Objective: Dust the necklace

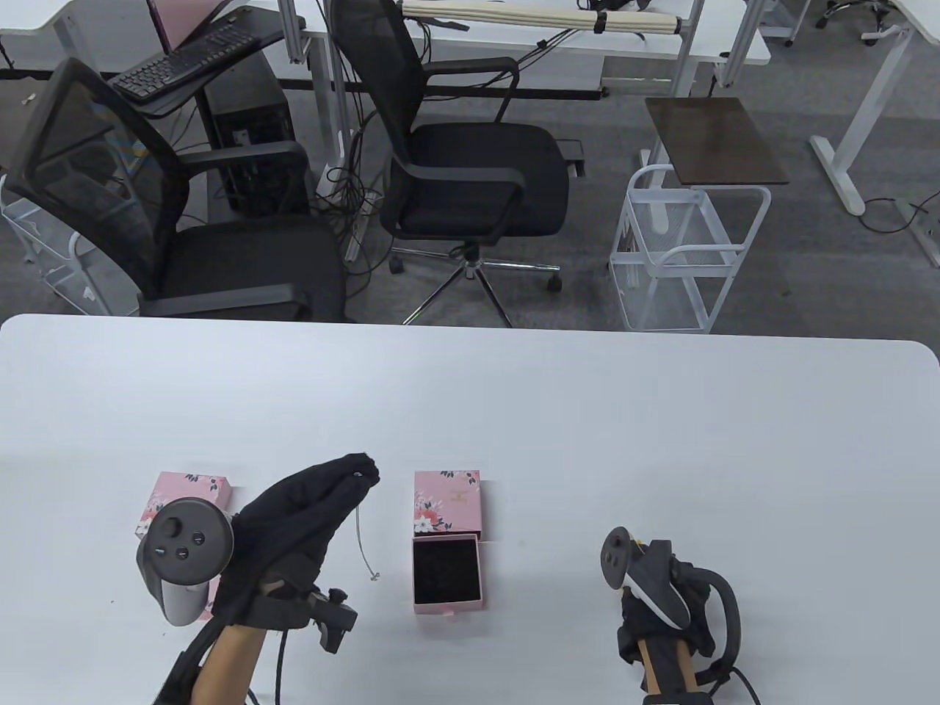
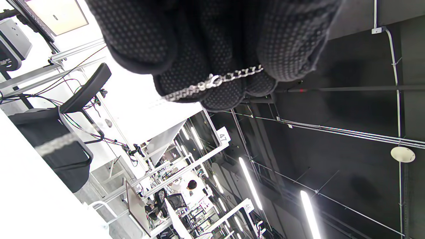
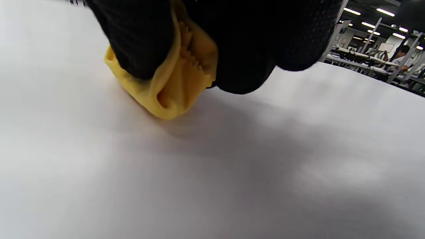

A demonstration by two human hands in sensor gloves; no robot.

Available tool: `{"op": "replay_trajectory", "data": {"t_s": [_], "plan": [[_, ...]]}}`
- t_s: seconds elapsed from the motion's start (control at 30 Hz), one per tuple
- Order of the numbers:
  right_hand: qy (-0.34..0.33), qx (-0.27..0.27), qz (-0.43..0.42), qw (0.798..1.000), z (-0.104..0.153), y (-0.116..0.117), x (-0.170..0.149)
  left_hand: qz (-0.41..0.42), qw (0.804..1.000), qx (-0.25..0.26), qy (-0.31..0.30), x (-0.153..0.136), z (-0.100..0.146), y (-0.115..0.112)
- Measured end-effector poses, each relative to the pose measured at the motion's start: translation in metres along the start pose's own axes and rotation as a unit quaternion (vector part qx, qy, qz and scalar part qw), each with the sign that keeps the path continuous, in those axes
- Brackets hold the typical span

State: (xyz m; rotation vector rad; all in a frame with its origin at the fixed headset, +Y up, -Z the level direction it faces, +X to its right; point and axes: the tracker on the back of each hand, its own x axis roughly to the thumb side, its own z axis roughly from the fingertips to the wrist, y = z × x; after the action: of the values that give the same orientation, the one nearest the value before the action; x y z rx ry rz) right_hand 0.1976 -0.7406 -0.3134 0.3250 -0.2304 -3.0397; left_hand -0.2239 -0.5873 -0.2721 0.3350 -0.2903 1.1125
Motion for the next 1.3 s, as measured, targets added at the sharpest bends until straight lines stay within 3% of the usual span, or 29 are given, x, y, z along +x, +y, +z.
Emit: {"op": "replay_trajectory", "data": {"t_s": [0.1,0.17,0.23,0.33,0.37,0.5,0.57,0.7,0.77,1.07,1.17,1.3], "plan": [[-0.038,-0.044,-0.12,0.991,0.009,-0.022,0.009,-0.008,1.0,0.006,0.002,0.0,0.0,0.001],[-0.071,-0.067,-0.203,0.974,0.016,-0.039,0.02,-0.001,1.0,0.004,0.005,-0.001,-0.001,0.001],[-0.123,-0.091,-0.301,0.941,0.027,-0.06,0.039,0.002,1.0,0.006,0.007,-0.002,-0.001,0.001],[-0.171,-0.109,-0.38,0.903,0.038,-0.076,0.06,0.0,1.0,0.006,0.01,-0.004,-0.002,0.002],[-0.199,-0.112,-0.424,0.876,0.045,-0.083,0.075,0.004,1.0,0.006,0.013,-0.005,-0.002,0.002],[-0.26,-0.109,-0.502,0.817,0.058,-0.096,0.11,0.01,1.0,0.004,0.02,-0.007,-0.003,0.002],[-0.302,-0.104,-0.545,0.775,0.066,-0.105,0.132,0.008,1.0,0.005,0.024,-0.009,-0.004,0.001],[-0.342,-0.085,-0.581,0.734,0.071,-0.114,0.155,0.011,0.999,0.013,0.034,-0.011,-0.004,0.001],[-0.347,-0.092,-0.583,0.729,0.074,-0.118,0.164,0.012,0.999,0.012,0.036,-0.011,-0.004,0.001],[-0.347,-0.157,-0.54,0.75,0.093,-0.124,0.187,0.0,0.999,0.032,0.044,-0.012,-0.004,0.002],[-0.371,-0.155,-0.497,0.769,0.1,-0.128,0.192,-0.014,0.998,0.037,0.041,-0.011,-0.003,-0.001],[-0.337,-0.233,-0.449,0.794,0.109,-0.13,0.194,-0.028,0.998,0.04,0.029,-0.004,-0.001,-0.006]]}}
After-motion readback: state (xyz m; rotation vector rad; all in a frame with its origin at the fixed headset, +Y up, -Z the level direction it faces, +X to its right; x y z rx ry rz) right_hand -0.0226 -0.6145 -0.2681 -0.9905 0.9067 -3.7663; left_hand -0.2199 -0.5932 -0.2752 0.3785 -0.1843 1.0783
